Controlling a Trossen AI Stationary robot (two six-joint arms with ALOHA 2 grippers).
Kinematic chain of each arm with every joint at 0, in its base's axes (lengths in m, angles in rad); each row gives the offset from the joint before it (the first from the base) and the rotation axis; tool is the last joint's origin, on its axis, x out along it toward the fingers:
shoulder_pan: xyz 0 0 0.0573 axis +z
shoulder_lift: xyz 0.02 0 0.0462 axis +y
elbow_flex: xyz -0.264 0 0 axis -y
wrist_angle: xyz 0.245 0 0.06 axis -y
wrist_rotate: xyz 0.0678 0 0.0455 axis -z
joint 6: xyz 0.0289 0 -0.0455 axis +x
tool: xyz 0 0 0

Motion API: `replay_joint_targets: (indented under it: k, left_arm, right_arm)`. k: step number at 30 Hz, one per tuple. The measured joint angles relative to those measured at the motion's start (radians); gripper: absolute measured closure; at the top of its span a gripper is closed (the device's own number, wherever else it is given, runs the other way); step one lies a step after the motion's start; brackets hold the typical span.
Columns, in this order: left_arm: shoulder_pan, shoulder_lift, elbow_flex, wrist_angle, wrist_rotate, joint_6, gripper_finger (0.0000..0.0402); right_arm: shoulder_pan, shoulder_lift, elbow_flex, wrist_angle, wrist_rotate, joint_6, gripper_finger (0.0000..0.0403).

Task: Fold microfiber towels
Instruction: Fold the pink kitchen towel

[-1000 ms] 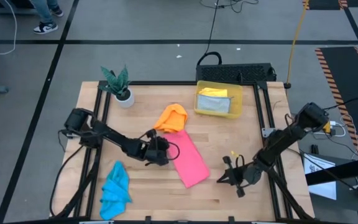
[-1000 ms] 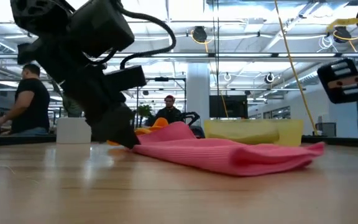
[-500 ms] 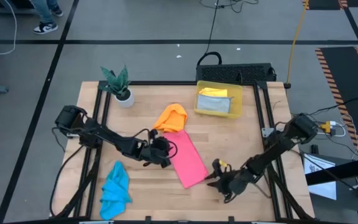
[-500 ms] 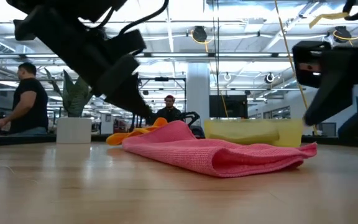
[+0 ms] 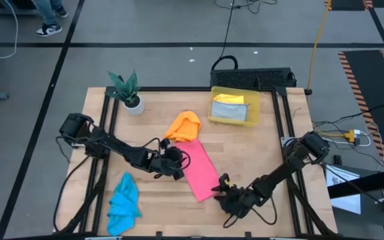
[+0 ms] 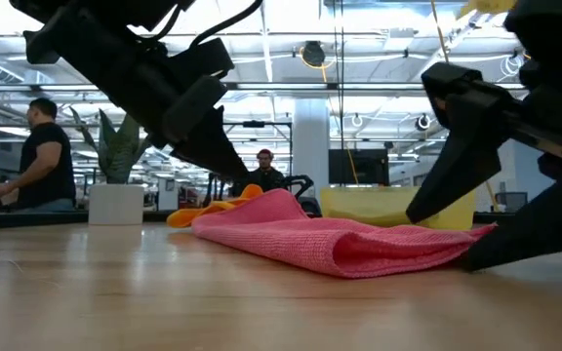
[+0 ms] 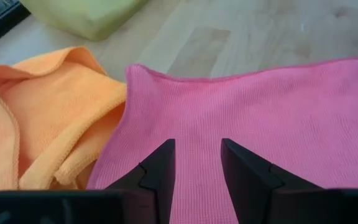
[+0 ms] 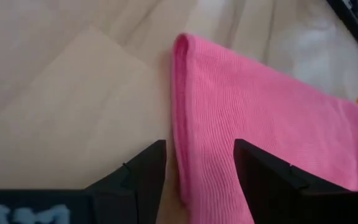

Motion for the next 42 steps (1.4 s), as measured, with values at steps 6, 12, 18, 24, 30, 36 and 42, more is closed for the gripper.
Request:
replay_joint_targets:
  k: [6,12,18,24,30,36,42]
  left_arm:
    - [0.000,0.000,-0.003,-0.012,0.004,0.007,0.0271]
    - [0.000,0.000,-0.043,-0.018,0.046,0.000,0.0271]
    - [0.005,0.000,-0.090,-0.018,0.047,-0.041,0.0271]
    - [0.006,0.000,-0.101,-0.012,0.047,-0.085,0.0271]
    - [0.005,0.000,-0.101,0.089,0.068,-0.051,0.0270]
    - [0.003,0.000,-0.101,0.172,0.100,0.000,0.0270]
    - [0.004,0.058,-0.100,0.183,0.107,-0.019,0.0270]
  right_arm:
    - [0.018,0.005,0.001,-0.053,0.184,0.060,0.0223]
    - [0.042,0.003,0.000,-0.103,0.255,0.056,0.0223]
    - [0.038,0.004,-0.001,-0.130,0.164,0.049,0.0223]
    - [0.034,0.005,-0.002,-0.198,0.111,0.112,0.0223]
    - [0.029,0.006,-0.002,-0.263,0.084,0.122,0.0223]
    - [0.028,0.005,-0.001,-0.391,0.130,0.173,0.0232]
    - [0.028,-0.025,-0.003,-0.535,0.144,0.286,0.0248]
